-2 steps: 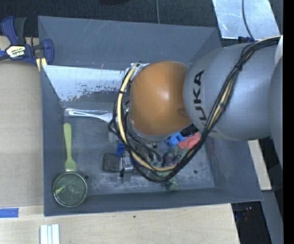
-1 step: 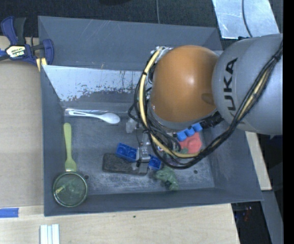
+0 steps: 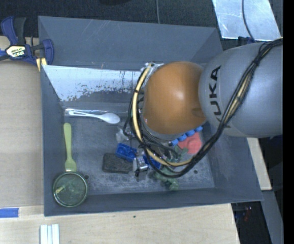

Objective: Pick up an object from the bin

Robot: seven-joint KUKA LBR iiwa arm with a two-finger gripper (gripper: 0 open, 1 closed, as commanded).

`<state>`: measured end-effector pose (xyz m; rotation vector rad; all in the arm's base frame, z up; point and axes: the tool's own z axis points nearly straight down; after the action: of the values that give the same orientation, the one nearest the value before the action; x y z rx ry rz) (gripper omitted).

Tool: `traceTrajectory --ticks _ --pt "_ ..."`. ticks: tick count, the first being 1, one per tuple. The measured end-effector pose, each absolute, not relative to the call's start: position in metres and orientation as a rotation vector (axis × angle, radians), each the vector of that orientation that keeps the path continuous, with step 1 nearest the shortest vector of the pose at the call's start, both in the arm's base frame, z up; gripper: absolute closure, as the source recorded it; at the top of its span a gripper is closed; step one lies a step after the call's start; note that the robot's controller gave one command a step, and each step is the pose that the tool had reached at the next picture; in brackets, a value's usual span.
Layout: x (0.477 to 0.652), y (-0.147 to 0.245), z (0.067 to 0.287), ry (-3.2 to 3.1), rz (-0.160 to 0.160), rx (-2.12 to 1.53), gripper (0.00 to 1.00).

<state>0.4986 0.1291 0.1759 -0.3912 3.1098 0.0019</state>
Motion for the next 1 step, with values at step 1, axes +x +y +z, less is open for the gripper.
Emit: traceTrajectory --ticks 1 --pt "0.499 0.1256 0.1535 3.085 0.001 -0.576 0.0"
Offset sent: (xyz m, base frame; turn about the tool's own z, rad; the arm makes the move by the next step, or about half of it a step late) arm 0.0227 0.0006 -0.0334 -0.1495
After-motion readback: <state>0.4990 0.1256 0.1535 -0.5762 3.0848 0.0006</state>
